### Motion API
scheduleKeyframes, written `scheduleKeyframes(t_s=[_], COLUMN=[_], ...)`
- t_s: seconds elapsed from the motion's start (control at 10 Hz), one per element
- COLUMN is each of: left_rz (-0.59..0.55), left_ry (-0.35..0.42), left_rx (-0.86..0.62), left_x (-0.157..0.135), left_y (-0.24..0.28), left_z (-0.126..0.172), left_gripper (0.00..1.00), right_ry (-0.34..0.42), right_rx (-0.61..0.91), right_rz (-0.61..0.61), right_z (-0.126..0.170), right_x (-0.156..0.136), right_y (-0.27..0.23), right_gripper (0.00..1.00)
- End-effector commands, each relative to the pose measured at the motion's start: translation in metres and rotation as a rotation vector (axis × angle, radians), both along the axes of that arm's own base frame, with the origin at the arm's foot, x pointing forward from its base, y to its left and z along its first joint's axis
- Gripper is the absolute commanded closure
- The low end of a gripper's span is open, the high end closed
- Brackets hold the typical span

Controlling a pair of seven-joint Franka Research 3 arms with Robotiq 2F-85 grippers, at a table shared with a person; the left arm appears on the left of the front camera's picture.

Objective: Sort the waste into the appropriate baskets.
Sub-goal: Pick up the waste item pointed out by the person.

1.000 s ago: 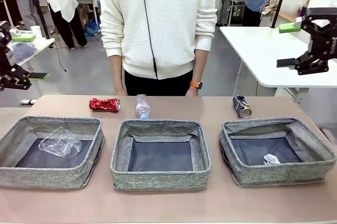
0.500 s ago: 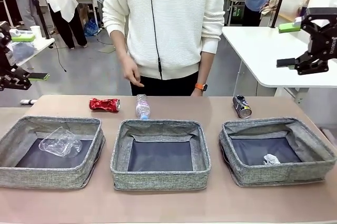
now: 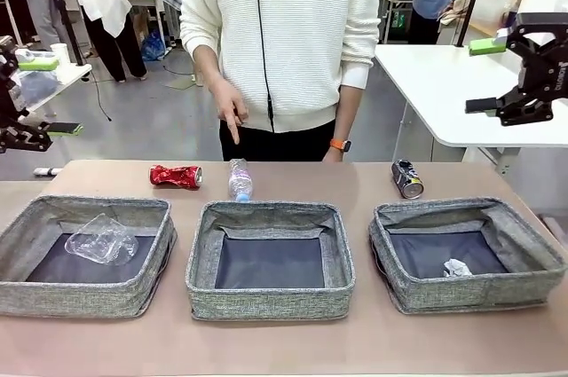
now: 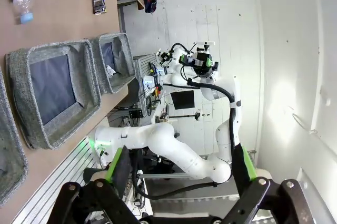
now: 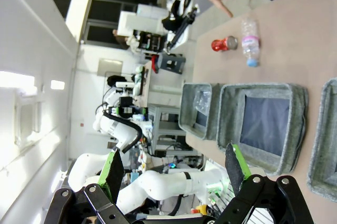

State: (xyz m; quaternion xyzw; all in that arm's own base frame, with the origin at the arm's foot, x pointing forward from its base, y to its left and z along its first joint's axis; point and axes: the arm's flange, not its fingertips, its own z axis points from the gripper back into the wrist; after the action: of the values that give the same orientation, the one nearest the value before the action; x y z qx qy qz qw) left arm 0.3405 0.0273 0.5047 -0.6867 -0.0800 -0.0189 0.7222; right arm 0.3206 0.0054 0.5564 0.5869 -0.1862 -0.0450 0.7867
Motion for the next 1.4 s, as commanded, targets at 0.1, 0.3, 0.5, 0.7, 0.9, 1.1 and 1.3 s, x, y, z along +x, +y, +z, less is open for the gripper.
scheduleKeyframes(t_s=[0.1, 0.3, 0.5, 0.7, 0.9, 1.1, 1.3], left_rz=[-0.013, -0.013, -0.04, 0.074, -0.016, -0.01, -0.007], left_ry=[-0.015, -0.015, -0.09, -0.199, -0.177, -0.152, -0.267], left_rx=[0.004, 0.004, 0.05, 0.322, 0.844, 1.143, 0.823], left_x=[-0.002, -0.002, 0.014, 0.053, 0.077, 0.096, 0.082], left_y=[0.001, 0.001, -0.011, -0.055, -0.123, -0.168, -0.167], left_z=[0.0, 0.0, 0.004, 0.021, 0.016, -0.003, 0.008], left_gripper=[0.0, 0.0, 0.0, 0.0, 0.0, 0.0, 0.0], right_ry=[0.021, 0.021, 0.021, 0.021, 0.021, 0.021, 0.021], right_rx=[0.005, 0.005, 0.005, 0.005, 0.005, 0.005, 0.005], right_rz=[-0.001, -0.001, -0.001, -0.001, -0.001, -0.001, -0.001], right_z=[0.003, 0.003, 0.003, 0.003, 0.003, 0.003, 0.003], right_x=[0.0, 0.0, 0.0, 0.0, 0.0, 0.0, 0.0], right_y=[0.001, 0.001, 0.001, 0.001, 0.001, 0.001, 0.001], right_gripper=[0.0, 0.0, 0.0, 0.0, 0.0, 0.0, 0.0])
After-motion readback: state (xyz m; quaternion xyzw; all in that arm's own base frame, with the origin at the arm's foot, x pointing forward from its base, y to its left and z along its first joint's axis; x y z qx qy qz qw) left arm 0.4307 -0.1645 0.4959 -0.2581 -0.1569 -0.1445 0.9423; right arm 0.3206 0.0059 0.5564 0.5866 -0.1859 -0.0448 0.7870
